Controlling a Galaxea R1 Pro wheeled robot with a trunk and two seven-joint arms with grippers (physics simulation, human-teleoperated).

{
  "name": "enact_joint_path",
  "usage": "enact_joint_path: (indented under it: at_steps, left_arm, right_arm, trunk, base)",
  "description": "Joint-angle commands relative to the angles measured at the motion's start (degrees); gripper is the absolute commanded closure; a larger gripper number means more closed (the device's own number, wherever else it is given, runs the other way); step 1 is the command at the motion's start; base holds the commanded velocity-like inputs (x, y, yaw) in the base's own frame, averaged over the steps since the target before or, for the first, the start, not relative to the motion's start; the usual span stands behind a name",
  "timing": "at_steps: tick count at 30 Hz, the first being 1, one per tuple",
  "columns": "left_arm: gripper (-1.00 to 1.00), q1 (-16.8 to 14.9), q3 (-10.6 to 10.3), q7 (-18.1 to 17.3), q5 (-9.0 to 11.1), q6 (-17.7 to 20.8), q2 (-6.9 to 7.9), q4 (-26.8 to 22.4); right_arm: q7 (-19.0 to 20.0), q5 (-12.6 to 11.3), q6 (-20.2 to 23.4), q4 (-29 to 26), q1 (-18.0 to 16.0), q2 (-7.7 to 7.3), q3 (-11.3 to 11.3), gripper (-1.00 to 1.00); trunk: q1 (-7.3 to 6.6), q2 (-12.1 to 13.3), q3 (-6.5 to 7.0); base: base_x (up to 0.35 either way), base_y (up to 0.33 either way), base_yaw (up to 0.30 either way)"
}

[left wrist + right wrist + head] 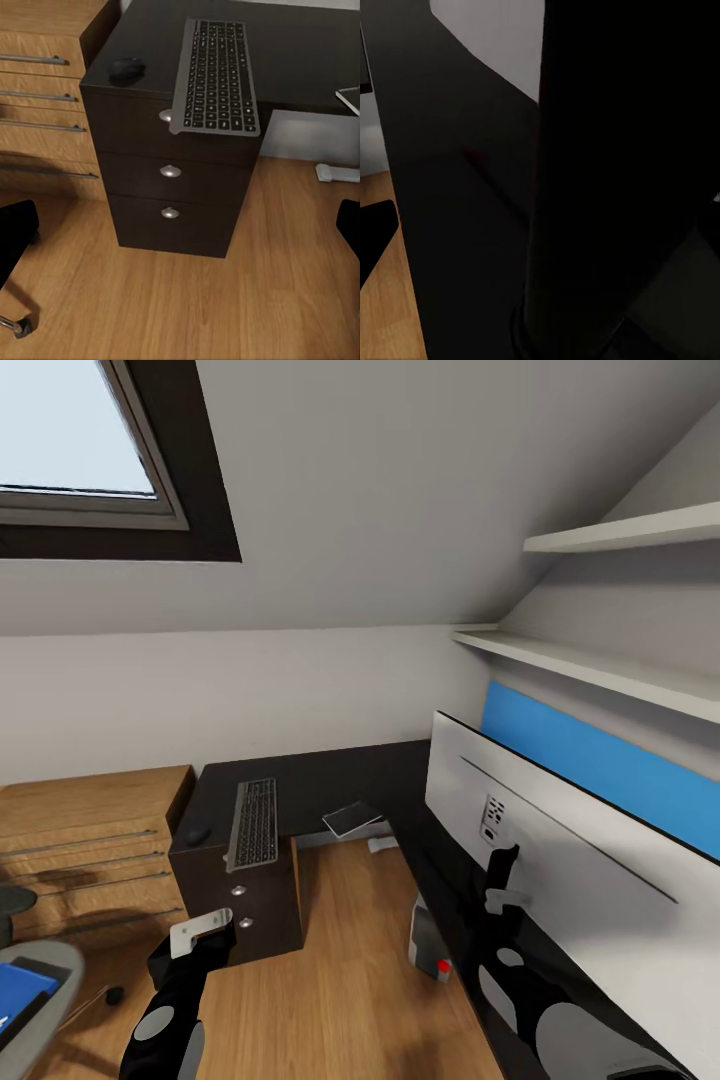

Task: In the bedroom, organize the workspace by keeping the computer under the desk, ensuring the monitor is on the desk, placing the keyboard on the desk next to the monitor, placing the mouse on the desk next to the keyboard, moving the folder from the swivel chair onto the desk next to the mouse, stacking the notebook on top of the folder with the pen on top of the notebook, and positioning the swivel chair next to the desk.

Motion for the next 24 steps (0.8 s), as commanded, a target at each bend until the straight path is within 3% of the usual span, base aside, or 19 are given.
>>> enact_joint_path:
  at_steps: [1, 24]
  left_arm:
    - [-1.0, -0.03, 0.03, 0.08, -0.14, 0.33, -0.03, -0.07]
    - [-1.0, -0.03, 0.03, 0.08, -0.14, 0.33, -0.03, -0.07]
  right_arm:
    - [-0.26, -0.59, -0.22, -0.05, -0.05, -0.08, 0.5, -1.0]
    - [-0.26, -0.59, -0.27, -0.55, -0.05, -0.4, 0.49, -1.0]
  trunk:
    - [0.04, -0.09, -0.08]
    - [0.04, -0.09, -0.08]
  base:
    - [0.027, 0.0, 0.0]
    - [0.002, 0.0, 0.0]
